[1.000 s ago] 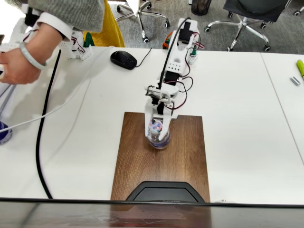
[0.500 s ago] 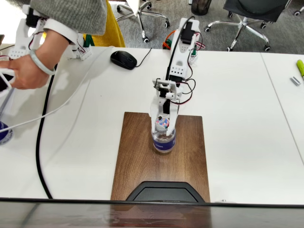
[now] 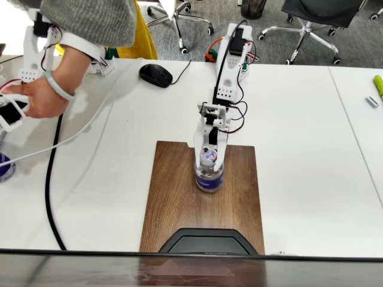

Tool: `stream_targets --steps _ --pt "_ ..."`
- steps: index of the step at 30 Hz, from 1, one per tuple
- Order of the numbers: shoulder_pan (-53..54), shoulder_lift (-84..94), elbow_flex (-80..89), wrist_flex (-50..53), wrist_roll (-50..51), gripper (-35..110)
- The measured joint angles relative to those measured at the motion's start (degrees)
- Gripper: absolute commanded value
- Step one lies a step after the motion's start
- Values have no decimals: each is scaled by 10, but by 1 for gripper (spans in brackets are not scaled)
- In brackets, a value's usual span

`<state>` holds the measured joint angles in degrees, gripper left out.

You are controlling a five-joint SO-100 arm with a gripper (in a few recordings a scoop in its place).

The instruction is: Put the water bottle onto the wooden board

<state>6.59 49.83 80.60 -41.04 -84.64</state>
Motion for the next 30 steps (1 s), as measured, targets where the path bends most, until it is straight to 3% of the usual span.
stream_targets --steps 15,18,25,28,30 --pt "4 -4 0 -4 -25 1" --pt "-1 -4 0 16 -29 20" --pt "11 -4 -1 30 -39 24" --pt "8 -4 -1 30 -39 34" --pt "8 -4 -1 30 -39 49"
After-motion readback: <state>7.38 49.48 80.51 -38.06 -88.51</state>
